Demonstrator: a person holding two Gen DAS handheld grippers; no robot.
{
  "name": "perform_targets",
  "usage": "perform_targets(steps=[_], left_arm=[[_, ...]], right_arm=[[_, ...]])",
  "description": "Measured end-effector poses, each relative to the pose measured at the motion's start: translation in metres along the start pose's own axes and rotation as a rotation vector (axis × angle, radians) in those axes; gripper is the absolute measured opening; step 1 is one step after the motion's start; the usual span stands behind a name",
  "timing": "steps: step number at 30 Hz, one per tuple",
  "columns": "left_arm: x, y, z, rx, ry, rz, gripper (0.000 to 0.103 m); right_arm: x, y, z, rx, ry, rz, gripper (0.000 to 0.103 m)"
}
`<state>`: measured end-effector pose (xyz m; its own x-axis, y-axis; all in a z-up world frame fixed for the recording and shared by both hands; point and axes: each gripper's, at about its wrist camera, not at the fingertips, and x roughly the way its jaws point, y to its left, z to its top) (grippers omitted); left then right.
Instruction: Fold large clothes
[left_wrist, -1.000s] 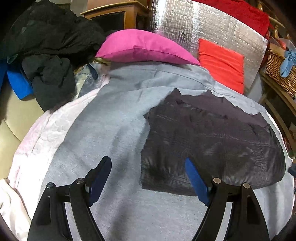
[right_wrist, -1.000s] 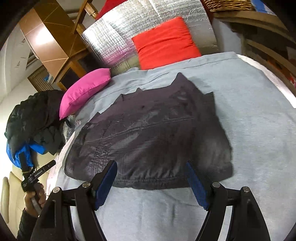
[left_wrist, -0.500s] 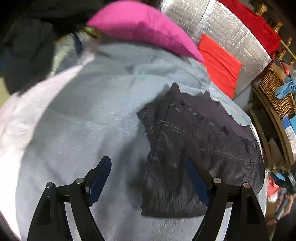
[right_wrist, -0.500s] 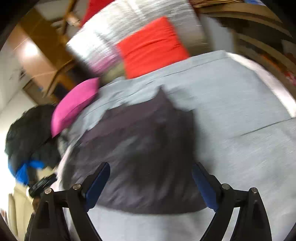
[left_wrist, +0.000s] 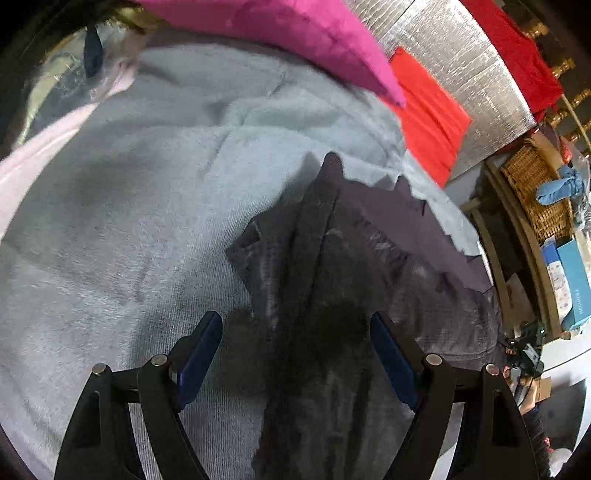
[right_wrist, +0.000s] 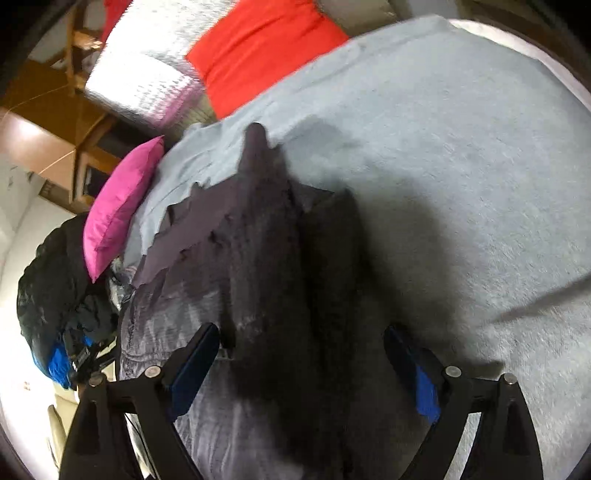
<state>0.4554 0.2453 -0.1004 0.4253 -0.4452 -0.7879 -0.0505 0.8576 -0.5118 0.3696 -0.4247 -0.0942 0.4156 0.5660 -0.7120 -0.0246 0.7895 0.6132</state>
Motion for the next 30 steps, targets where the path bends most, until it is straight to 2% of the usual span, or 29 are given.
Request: perform_targets(steps=[3, 6, 8, 10, 11, 12, 15, 17, 19, 30], left_arm=[[0.009, 0.000, 0.001, -0.009, 0.007, -0.012, 0.082], [0.018, -0.004, 0.002, -0.015, 0.010, -0.029, 0.082], [0.026, -0.010, -0.002, 0.042, 0.026, 0.018, 0.082], [0.027, -0.019, -0.003, 0.085, 0.033, 0.047, 0.070], [0.029, -0.020, -0.002, 0.084, 0.047, 0.019, 0.050], [0.030, -0.022, -0.001, 0.071, 0.058, -0.002, 0.040], [0.032, -0.037, 0.000, 0.114, 0.053, 0.044, 0.024], [0.027, -0.051, 0.001, 0.151, 0.030, 0.095, 0.019], [0.017, -0.065, 0.002, 0.187, -0.004, 0.126, 0.017], [-0.092, -0.165, 0.009, 0.368, -0.208, 0.118, 0.016]], right_arm=[[0.002, 0.007, -0.001, -0.026, 0.027, 0.045, 0.093], [0.011, 0.019, -0.002, -0.075, 0.053, 0.035, 0.092], [0.017, 0.024, -0.003, -0.100, 0.055, 0.023, 0.091], [0.020, 0.027, -0.002, -0.110, 0.054, 0.018, 0.077], [0.022, 0.027, -0.002, -0.110, 0.054, 0.017, 0.072], [0.023, 0.028, -0.001, -0.113, 0.057, 0.013, 0.061], [0.025, 0.033, 0.000, -0.123, 0.069, -0.008, 0.041], [0.022, 0.042, 0.001, -0.145, 0.067, -0.030, 0.030], [0.013, 0.054, 0.003, -0.179, 0.057, -0.056, 0.022], [-0.067, 0.154, 0.019, -0.365, -0.044, -0.090, 0.017]])
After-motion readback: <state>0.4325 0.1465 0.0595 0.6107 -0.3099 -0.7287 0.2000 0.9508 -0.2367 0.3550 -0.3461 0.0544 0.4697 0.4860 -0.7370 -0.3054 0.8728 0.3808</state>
